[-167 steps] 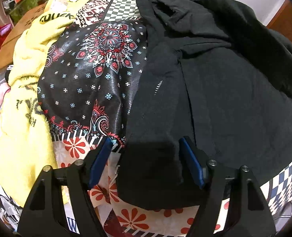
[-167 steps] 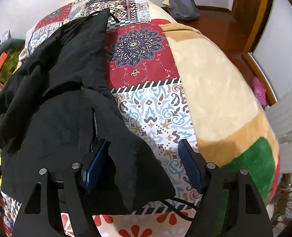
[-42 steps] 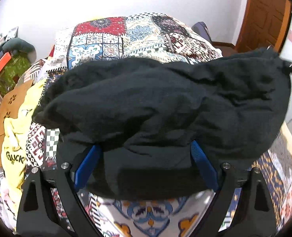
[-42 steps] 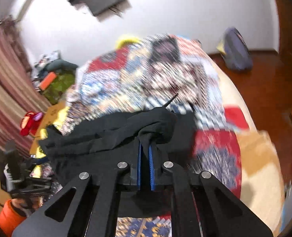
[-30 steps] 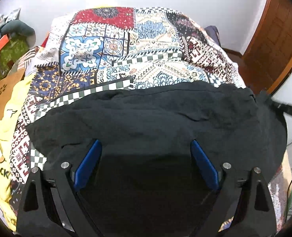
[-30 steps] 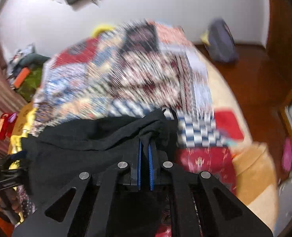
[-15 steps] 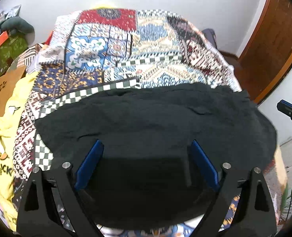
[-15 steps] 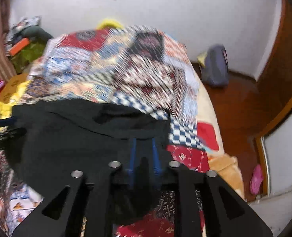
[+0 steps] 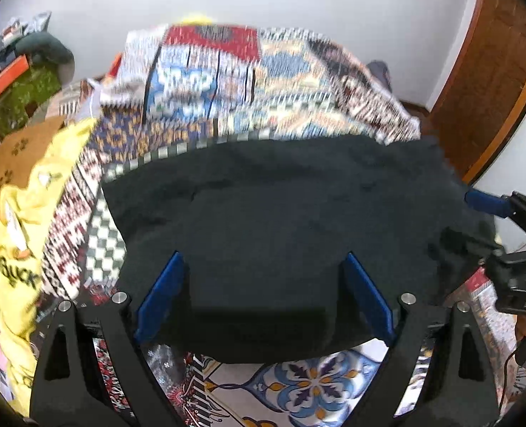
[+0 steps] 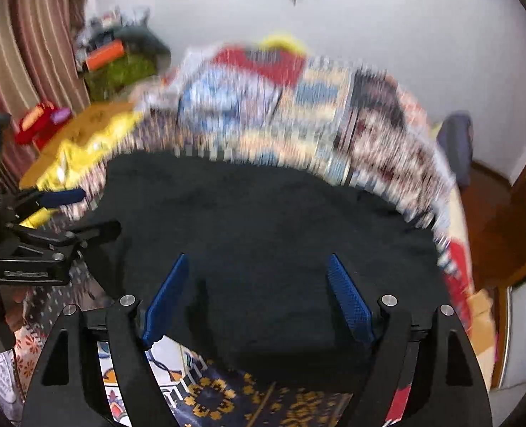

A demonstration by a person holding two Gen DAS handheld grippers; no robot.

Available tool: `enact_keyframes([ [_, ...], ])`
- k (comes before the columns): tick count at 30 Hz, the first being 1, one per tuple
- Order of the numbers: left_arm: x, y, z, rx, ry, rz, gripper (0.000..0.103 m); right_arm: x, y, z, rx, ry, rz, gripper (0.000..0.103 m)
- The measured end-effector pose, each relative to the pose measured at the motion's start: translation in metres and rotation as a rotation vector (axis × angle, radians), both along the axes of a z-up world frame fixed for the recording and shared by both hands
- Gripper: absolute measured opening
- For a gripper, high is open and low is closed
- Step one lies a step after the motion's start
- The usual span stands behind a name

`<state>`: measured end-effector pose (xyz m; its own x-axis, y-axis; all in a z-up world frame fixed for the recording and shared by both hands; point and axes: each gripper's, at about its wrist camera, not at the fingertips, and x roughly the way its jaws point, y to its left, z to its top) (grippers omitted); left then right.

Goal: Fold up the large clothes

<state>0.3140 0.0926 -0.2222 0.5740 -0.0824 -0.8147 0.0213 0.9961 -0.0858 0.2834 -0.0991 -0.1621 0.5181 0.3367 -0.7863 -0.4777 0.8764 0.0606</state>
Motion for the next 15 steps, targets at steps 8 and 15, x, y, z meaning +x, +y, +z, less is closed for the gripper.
enact_keyframes([
  [8,-0.002,0.01,-0.037,-0.072,0.015,0.026,0.1,0.001,0.002,-0.04,-0.071,-0.003,-0.004,0.094],
  [15,-0.027,0.02,-0.03,-0.065,0.001,0.038,0.1,-0.006,0.0,-0.033,-0.079,0.018,-0.027,0.095],
])
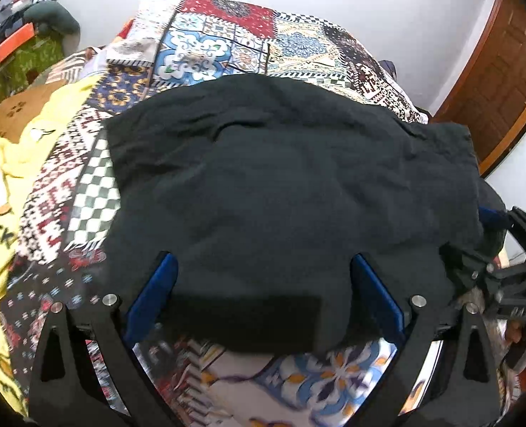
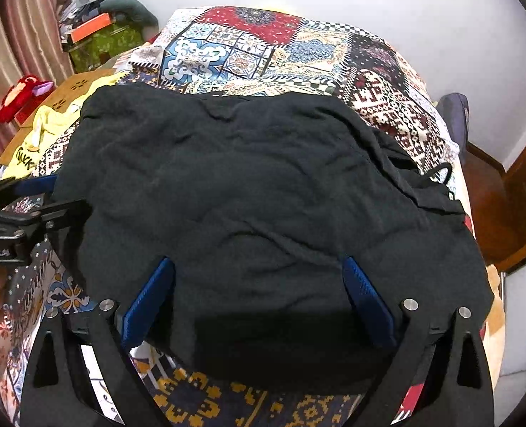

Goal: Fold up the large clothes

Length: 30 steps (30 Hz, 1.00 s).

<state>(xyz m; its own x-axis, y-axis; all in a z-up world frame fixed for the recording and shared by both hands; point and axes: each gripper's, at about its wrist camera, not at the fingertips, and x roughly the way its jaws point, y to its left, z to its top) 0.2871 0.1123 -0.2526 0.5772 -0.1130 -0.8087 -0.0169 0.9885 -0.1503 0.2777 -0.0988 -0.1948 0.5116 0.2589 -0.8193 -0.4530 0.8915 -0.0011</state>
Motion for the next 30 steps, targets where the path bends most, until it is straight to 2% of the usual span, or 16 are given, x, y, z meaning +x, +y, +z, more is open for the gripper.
enact_keyframes([
  [2,-0.01,0.008,0.002,0.016,0.002,0.012,0.1,-0.004,-0.004,0.0,-0.006,-0.001,-0.006,0.095],
  [5,-0.023,0.026,0.0,0.05,0.031,0.084,0.1,-0.009,-0.014,0.001,-0.009,-0.001,-0.028,0.095],
  [8,-0.038,0.053,-0.003,0.003,0.056,0.174,0.099,-0.014,-0.025,0.006,0.002,0.009,-0.064,0.095],
  [11,-0.054,0.077,-0.002,-0.119,0.06,0.264,0.099,-0.017,-0.033,0.015,0.026,0.014,-0.094,0.095],
  [14,-0.064,0.088,-0.002,-0.261,0.063,0.307,0.099,-0.018,-0.038,0.025,0.096,0.033,-0.112,0.095],
  [17,-0.068,0.09,-0.008,-0.453,0.072,0.305,0.099,-0.017,-0.039,0.033,0.154,0.031,-0.122,0.095],
  [19,-0.067,0.089,-0.018,-0.608,0.081,0.299,0.099,-0.016,-0.036,0.035,0.16,0.017,-0.131,0.095],
  [21,-0.063,0.087,-0.029,-0.721,0.093,0.302,0.099,-0.013,-0.033,0.033,0.148,0.012,-0.131,0.095],
  [27,-0.041,0.089,-0.062,-0.83,0.131,0.352,0.097,-0.004,-0.029,0.015,0.141,0.073,-0.13,0.095],
  [30,-0.031,0.091,-0.072,-0.845,0.115,0.373,0.097,-0.003,-0.031,0.008,0.142,0.082,-0.129,0.095],
])
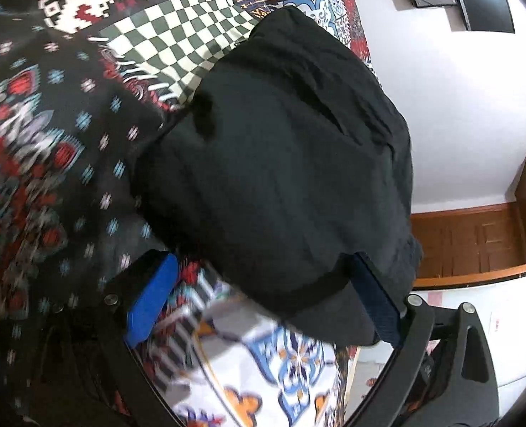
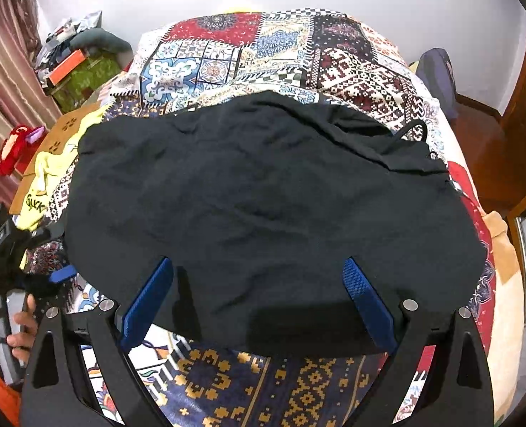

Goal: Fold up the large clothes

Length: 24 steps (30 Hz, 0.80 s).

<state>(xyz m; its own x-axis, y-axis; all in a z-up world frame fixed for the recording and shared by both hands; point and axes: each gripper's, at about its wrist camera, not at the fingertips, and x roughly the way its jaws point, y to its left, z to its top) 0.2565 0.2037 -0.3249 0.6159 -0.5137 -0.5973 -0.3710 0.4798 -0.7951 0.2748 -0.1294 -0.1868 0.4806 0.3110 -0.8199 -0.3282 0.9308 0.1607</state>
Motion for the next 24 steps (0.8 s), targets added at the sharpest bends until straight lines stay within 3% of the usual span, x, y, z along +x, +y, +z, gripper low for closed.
enact_keyframes([
  [6,0.026,0.004,-0.011,-0.07,-0.087,0.066,0.097,0.003,0.002,-0.003,-0.025,-0.021,0.01,0.096],
  [8,0.034,0.006,-0.019,-0.096,-0.086,0.118,0.096,0.005,0.002,-0.004,-0.025,-0.022,0.012,0.096],
  [11,0.042,0.007,-0.018,-0.072,-0.068,0.189,0.089,0.006,0.003,-0.006,-0.03,-0.021,0.013,0.098],
  [12,0.044,0.006,-0.015,-0.056,-0.064,0.208,0.085,0.006,0.003,-0.006,-0.033,-0.018,0.011,0.098],
  [16,0.038,0.007,0.01,0.043,-0.052,0.256,0.045,0.005,0.001,0.002,-0.026,0.009,-0.008,0.098],
  [20,0.031,-0.003,0.049,0.205,-0.08,0.22,0.037,0.002,-0.004,0.014,0.019,0.011,-0.033,0.098],
  [22,0.025,-0.013,0.078,0.308,-0.119,0.204,0.035,-0.002,-0.001,0.024,0.023,-0.005,-0.035,0.098],
  [24,0.018,-0.016,0.1,0.363,-0.171,0.209,0.034,-0.004,0.006,0.032,0.026,-0.02,-0.03,0.098],
])
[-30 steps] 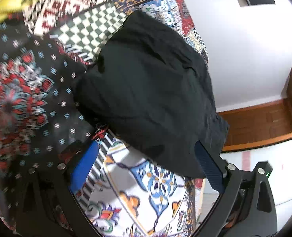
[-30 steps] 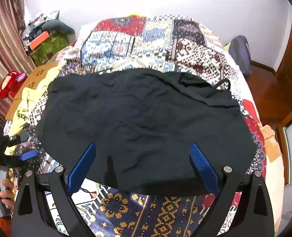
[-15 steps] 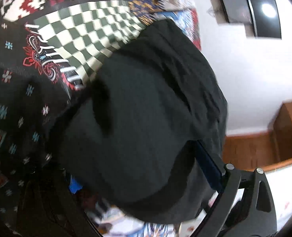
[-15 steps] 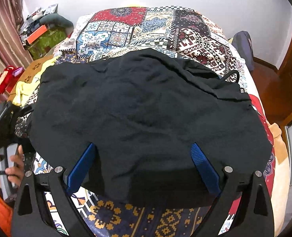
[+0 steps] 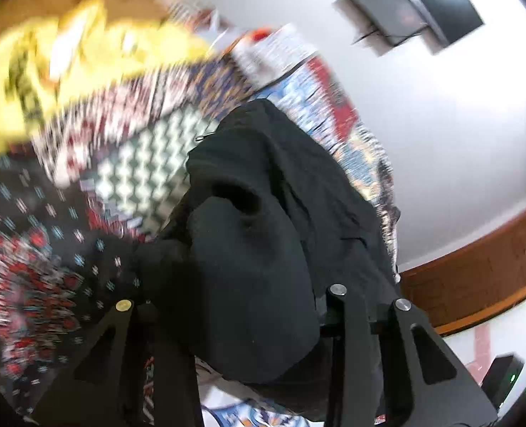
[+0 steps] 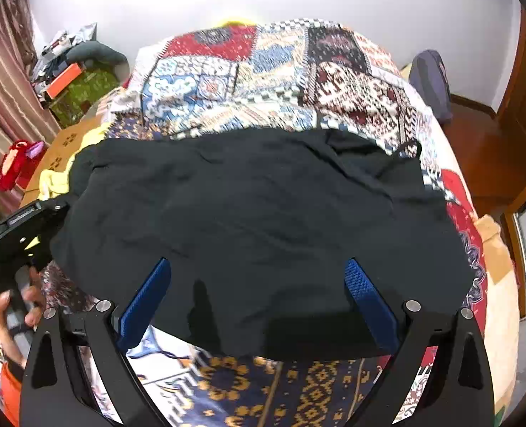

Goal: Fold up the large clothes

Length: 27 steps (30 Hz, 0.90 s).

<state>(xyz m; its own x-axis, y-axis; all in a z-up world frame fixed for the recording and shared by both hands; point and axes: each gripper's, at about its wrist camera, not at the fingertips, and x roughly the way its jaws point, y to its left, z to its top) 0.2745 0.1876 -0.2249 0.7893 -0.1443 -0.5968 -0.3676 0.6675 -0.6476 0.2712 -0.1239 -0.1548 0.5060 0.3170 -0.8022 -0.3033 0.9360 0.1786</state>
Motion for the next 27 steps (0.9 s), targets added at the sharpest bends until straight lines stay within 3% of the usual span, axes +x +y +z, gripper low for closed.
enact_keyframes([
  [8,-0.067,-0.002,0.093,0.36,-0.13,0.072,0.032,-0.018,0.068,0.029,0.044,-0.062,0.147,0.098],
  [13,-0.086,-0.016,0.113,0.598,-0.132,0.074,0.032,-0.024,0.136,-0.01,-0.008,0.0,0.294,0.102],
  [16,-0.079,-0.028,0.104,0.715,-0.093,0.048,0.032,-0.021,0.162,-0.037,0.001,0.086,0.348,0.103],
  [19,-0.073,-0.031,0.094,0.752,-0.079,0.027,0.032,-0.023,0.167,-0.039,-0.044,0.073,0.379,0.103],
  [22,-0.075,-0.039,0.096,0.777,-0.092,0.002,0.032,-0.022,0.148,-0.028,0.0,0.093,0.398,0.102],
  [27,-0.075,-0.07,0.104,0.857,-0.121,-0.057,0.032,-0.024,0.069,-0.008,0.047,0.037,0.223,0.102],
])
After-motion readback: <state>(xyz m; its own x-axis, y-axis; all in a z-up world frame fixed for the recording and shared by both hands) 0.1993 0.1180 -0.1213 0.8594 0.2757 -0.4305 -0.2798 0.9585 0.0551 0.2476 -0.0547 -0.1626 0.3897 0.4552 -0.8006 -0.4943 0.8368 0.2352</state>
